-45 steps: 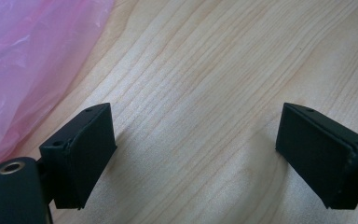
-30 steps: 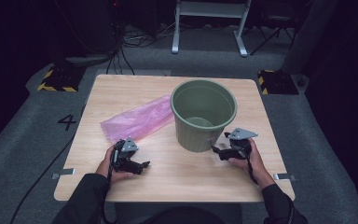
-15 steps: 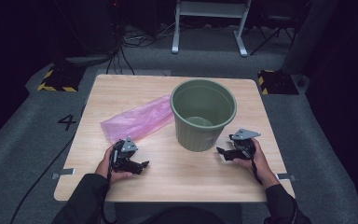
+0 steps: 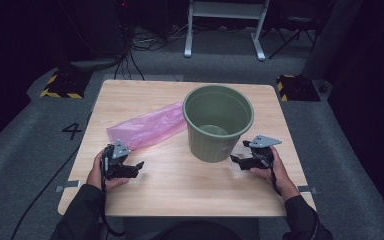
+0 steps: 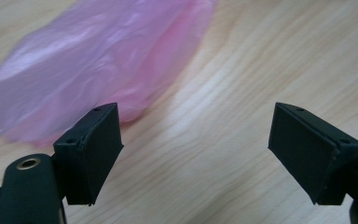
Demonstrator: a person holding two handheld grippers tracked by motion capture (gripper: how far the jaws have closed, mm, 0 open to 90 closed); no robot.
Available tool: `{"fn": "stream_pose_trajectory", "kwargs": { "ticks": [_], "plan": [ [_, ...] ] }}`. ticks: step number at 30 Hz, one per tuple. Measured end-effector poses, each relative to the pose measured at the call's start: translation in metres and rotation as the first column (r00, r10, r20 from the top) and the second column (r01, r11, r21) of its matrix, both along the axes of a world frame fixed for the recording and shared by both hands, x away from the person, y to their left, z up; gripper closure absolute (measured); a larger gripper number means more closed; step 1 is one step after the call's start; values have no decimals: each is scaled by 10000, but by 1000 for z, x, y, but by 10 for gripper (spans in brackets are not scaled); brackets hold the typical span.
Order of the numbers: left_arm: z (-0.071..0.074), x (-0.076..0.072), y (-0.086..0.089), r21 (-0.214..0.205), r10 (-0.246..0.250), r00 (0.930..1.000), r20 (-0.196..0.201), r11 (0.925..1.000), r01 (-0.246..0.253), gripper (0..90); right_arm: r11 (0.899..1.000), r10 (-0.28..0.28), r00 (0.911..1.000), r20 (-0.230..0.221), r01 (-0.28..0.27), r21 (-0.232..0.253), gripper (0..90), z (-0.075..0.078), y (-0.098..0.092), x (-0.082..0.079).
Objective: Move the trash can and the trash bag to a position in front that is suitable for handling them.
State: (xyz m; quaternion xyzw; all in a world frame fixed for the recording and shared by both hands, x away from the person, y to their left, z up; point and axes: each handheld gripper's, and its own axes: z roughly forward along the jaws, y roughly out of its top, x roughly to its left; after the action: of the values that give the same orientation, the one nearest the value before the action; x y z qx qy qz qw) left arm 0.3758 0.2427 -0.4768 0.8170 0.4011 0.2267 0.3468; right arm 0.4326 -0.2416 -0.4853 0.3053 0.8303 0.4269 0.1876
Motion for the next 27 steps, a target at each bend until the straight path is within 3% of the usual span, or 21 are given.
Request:
{"fn": "stream_pose_trajectory", "kwargs": {
  "ticks": [4, 8, 12, 20, 23, 25, 27],
  "plan": [
    [6, -4, 13, -165, 212, 9992, 331, 9996, -207, 171, 9997, 229, 9997, 74, -228, -91, 178, 0, 6, -2],
    [10, -5, 27, -608, 608, 9964, 595, 9965, -571, 176, 9997, 220, 9998, -17, -220, -139, 179, -2, 6, -1],
    [11, -2, 38, -965, 713, 9964, 467, 9931, -666, 175, 9999, 142, 9999, -10, -142, -48, 180, -1, 3, 0],
    [9, 11, 32, -1002, 548, 9975, 438, 9937, -502, 171, 9998, 156, 9999, -12, -156, -130, 183, -2, 5, 0],
    [11, 19, 31, -1201, 467, 9979, 438, 9919, -411, 172, 9998, 166, 9999, -23, -166, -60, 183, -2, 5, 0],
    [10, 25, 31, -1262, 307, 9981, 537, 9917, -238, 231, 9999, 149, 9999, -31, -149, -85, 185, -3, 6, 0],
    [10, 32, 32, -1274, 171, 9991, 377, 9918, -121, 282, 9998, 181, 9998, -12, -181, -54, 185, -2, 6, -1]
  ]
}}
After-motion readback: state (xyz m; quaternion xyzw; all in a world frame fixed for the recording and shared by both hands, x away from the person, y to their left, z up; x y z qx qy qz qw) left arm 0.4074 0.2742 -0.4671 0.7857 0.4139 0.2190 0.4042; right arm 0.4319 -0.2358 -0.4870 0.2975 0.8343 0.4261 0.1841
